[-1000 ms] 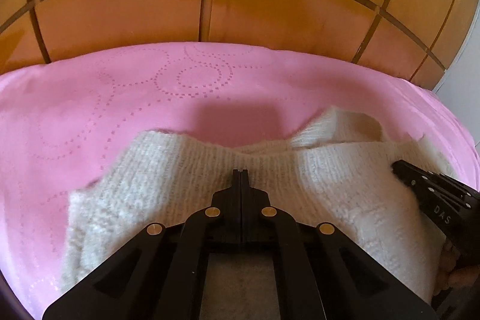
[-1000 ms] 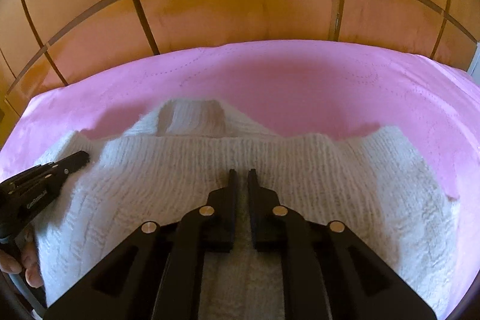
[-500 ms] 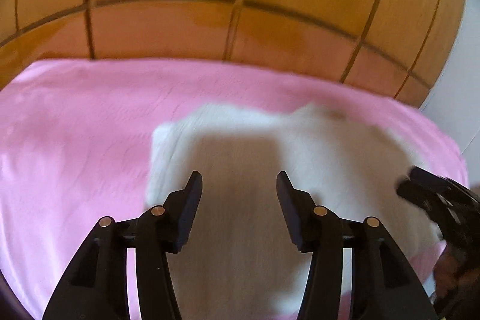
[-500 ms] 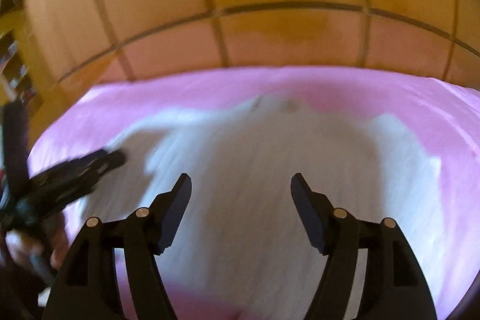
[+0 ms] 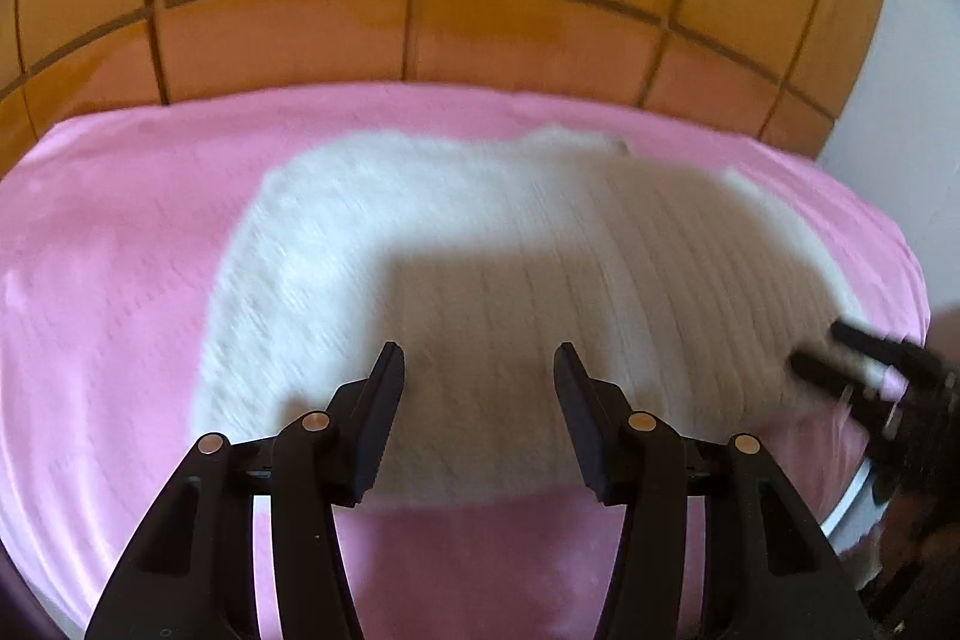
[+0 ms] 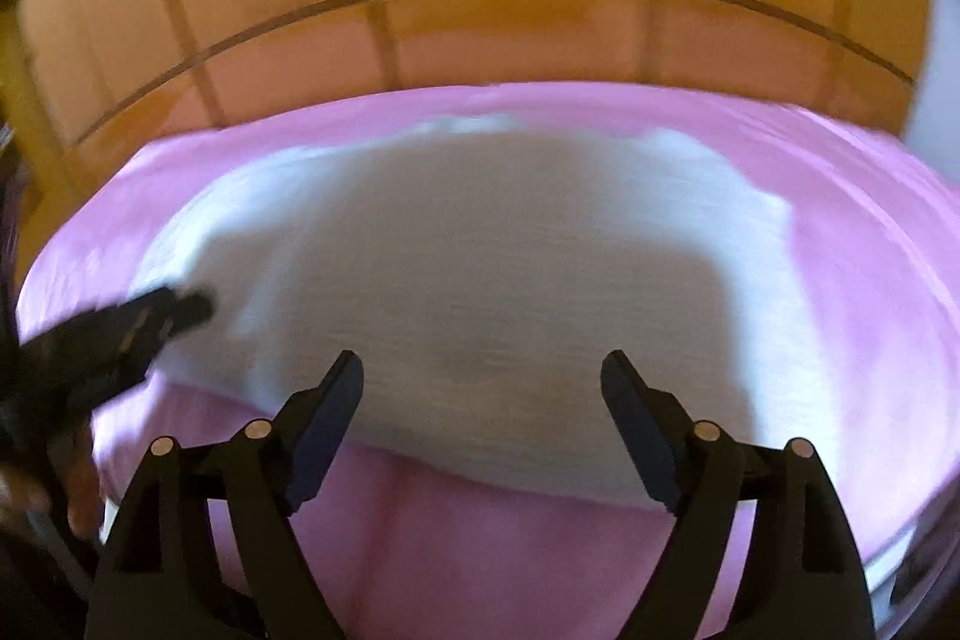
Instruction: Fold small clothes
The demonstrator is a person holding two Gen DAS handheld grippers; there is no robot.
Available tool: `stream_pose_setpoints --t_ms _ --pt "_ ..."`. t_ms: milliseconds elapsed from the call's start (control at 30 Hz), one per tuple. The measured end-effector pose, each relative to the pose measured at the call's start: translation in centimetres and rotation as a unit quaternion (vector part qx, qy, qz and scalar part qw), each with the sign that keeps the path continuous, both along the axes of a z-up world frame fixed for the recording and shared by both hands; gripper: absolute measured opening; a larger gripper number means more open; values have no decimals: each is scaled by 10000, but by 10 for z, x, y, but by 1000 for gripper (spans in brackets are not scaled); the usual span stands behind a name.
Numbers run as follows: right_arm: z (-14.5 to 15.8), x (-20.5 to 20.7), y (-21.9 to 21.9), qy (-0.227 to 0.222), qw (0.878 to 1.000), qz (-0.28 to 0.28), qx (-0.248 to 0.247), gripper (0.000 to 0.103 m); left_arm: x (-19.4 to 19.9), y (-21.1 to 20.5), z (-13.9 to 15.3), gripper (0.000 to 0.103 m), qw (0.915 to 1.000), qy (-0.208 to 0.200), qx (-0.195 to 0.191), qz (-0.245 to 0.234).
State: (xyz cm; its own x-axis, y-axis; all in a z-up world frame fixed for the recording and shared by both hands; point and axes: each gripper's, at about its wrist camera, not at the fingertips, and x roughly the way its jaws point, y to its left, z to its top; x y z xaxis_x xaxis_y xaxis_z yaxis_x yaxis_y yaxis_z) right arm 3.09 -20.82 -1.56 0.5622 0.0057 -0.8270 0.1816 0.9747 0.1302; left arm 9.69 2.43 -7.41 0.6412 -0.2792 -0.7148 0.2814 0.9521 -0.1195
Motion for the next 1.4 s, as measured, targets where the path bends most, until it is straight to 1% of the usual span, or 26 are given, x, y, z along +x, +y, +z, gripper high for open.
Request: stream_pose_setpoints --t_ms 67,100,133,167,200,233,300,367,533,600,767,967,1067,1100,1133,1167,1200,1233,1300,1333,1367,1400 --pt "-12 -7 -31 278 9982 -530 -76 82 -6 -5 -5 51 9999 -36 147 59" --pt "-21 -11 -42 456 9962 -740 -97 83 -8 -6 -4 54 9998 -78 167 55" --pt "-32 -17 -55 620 9938 -920 78 83 -10 -6 -1 60 9998 -129 166 51" --pt "-39 -23 -65 576 9923 -1025 399 84 -11 -6 1 61 9997 -176 155 60" --pt "-40 -28 -69 445 9917 -1071 555 84 -13 -5 4 62 9996 -223 140 72" --pt "-40 -30 -68 380 9925 -1035 525 85 -16 -4 8 62 9995 -277 129 89" --pt "-40 -28 -61 424 9941 -955 304 88 -22 -2 14 62 9992 -364 130 134" --pt "-41 -26 -57 448 9943 -948 191 89 -24 0 20 62 9988 -436 141 173" --pt "-40 -26 -58 429 9943 -962 168 90 -29 11 26 62 9983 -462 101 336" --pt "-44 -22 -61 431 9943 -960 156 91 -30 16 28 62 9979 -469 104 425" --pt "-43 -19 -55 453 9944 -953 66 93 -29 33 29 62 9964 -498 87 677" --pt "-45 -15 -54 489 9942 -954 22 95 -21 58 20 62 9933 -389 133 1077" --pt "-45 -14 -54 505 9941 -959 11 95 -10 77 8 62 9916 -75 24 1291" --pt "-45 -13 -54 509 9941 -958 10 95 -5 84 1 54 9906 47 -25 1370" --pt "-45 -13 -54 509 9941 -956 9 95 -2 87 -5 32 9902 185 3 1386" --pt "-46 -14 -54 503 9941 -957 9 95 5 89 -18 28 9896 478 88 1353" --pt "-46 -14 -54 496 9942 -957 5 95 7 94 -26 28 9892 599 -48 1339" --pt "-46 -14 -54 491 9942 -952 -10 96 7 98 -27 27 9891 583 -163 1342" --pt "-46 -14 -54 478 9944 -947 -6 96 2 98 -24 23 9907 489 -148 1264" --pt "-46 -15 -54 464 9944 -952 1 96 -1 99 -22 23 9910 441 -173 1251" --pt "-46 -15 -53 459 9944 -951 -3 96 -3 102 -21 23 9910 442 -300 1227" --pt "-46 -15 -53 456 9944 -950 -8 96 -5 108 -18 23 9904 457 -556 1184"
